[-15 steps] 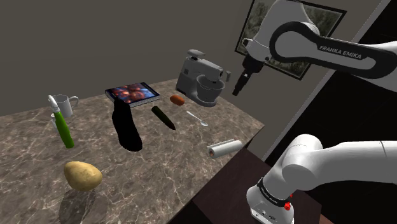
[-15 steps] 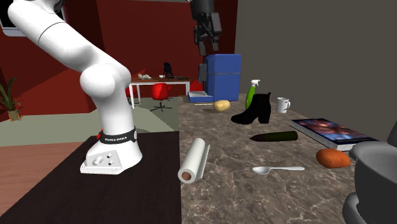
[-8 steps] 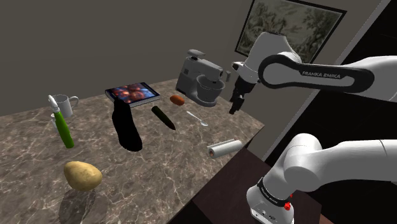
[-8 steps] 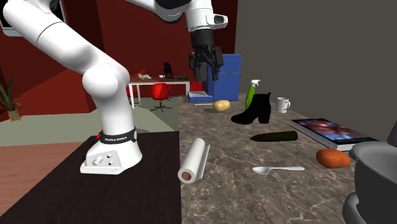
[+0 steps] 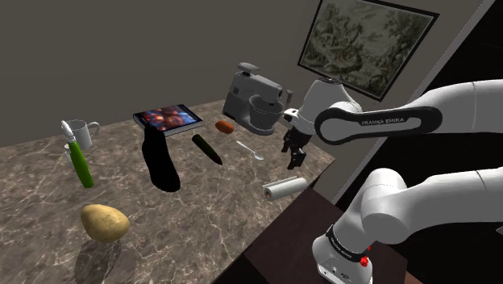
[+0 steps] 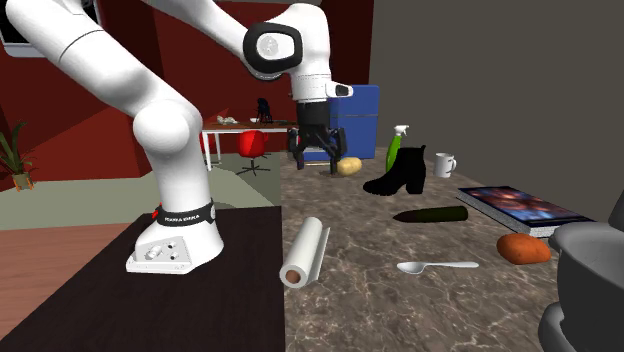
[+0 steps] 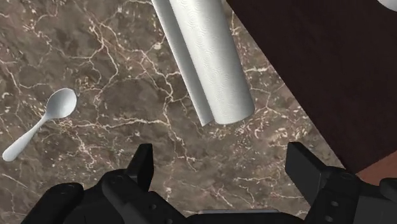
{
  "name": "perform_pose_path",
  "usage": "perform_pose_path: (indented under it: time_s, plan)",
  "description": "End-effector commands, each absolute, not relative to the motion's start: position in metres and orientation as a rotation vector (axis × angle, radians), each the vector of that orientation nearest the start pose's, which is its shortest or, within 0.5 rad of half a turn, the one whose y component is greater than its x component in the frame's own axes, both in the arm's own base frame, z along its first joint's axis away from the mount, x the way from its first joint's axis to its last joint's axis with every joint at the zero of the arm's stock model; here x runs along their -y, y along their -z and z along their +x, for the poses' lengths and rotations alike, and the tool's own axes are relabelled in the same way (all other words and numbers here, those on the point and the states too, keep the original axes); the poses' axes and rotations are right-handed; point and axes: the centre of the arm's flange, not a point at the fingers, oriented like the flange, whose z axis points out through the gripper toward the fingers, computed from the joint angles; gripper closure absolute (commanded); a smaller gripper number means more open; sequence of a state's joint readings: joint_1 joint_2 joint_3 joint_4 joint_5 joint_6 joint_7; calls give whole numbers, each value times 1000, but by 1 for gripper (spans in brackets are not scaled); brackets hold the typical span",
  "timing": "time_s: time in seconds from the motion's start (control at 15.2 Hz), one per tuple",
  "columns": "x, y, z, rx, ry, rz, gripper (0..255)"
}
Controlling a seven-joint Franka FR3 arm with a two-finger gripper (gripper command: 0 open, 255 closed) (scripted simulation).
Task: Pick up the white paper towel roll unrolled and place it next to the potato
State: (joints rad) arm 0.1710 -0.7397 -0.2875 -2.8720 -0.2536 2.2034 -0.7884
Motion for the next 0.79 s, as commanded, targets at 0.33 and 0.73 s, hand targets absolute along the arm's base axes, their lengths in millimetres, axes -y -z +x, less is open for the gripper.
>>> perform_pose_path:
  time_s: [0.33,0.73]
  plan:
    - [39,-291,302,1740,20,-2630,0]
    - [41,-246,299,1834,3,-2557,0]
